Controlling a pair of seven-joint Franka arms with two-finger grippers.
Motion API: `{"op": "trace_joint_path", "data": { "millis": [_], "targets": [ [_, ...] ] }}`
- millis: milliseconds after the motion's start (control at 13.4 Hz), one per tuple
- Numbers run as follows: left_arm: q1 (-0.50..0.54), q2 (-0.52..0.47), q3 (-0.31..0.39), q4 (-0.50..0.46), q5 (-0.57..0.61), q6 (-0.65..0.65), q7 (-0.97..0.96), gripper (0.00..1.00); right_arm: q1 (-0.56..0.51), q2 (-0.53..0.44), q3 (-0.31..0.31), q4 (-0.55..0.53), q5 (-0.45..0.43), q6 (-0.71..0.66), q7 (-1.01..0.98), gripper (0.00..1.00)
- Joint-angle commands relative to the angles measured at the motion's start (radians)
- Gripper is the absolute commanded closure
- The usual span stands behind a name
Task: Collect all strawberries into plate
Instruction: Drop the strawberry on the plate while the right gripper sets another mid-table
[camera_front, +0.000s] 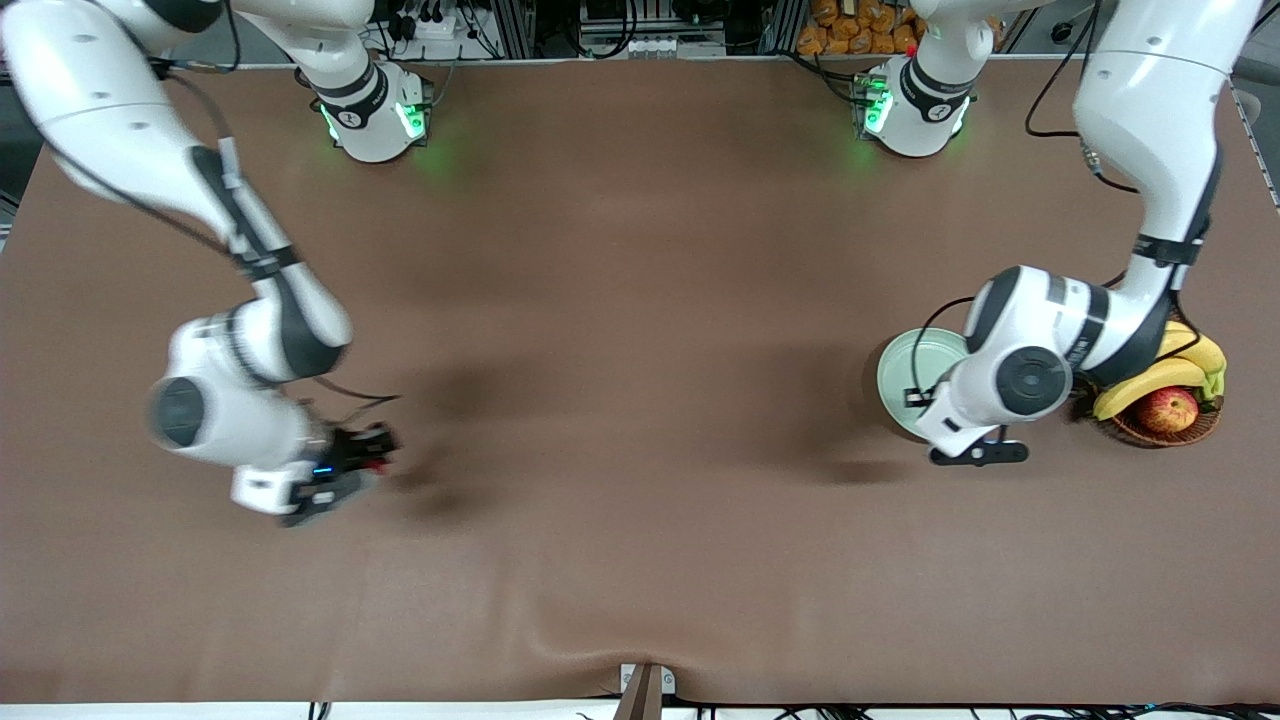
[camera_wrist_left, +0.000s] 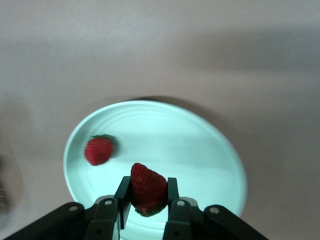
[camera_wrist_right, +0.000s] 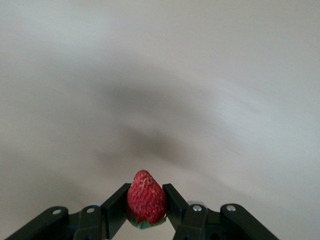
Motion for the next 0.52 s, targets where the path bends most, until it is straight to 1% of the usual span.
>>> {"op": "trace_joint_path", "data": {
  "millis": [0, 74, 149, 223, 372, 447],
  "targets": [
    [0.051, -0.038, -0.013, -0.104, 0.067, 0.068, 0.022, 0.92, 0.218, 0.092, -0.023, 0.157, 0.014, -0.01, 0.168, 1.0],
    [0.054, -0.04, -0.013, -0.107, 0.067, 0.068, 0.023, 0.66, 0.28, 0.133, -0.023, 0.203, 0.013, -0.01, 0.243, 1.0],
    [0.054, -0.042, -0.013, -0.105, 0.066, 0.068, 0.02, 0.31, 0.335, 0.169, -0.025, 0.229, 0.013, 0.022, 0.296, 1.0],
    [0.057, -0.045, -0.014, -0.104, 0.066, 0.066, 0.019, 0.0, 0.38, 0.192, -0.026, 0.234, 0.011, 0.093, 0.353, 1.0],
    [0.057, -0.063, -0.017, -0.099, 0.053, 0.06, 0.008, 0.0, 0.46, 0.247, -0.037, 0.24, 0.011, 0.195, 0.484, 0.98],
    [0.056, -0.071, -0.031, -0.095, 0.038, 0.057, -0.004, 0.0, 0.501, 0.265, -0.052, 0.249, 0.011, 0.235, 0.531, 0.98]
  ]
}}
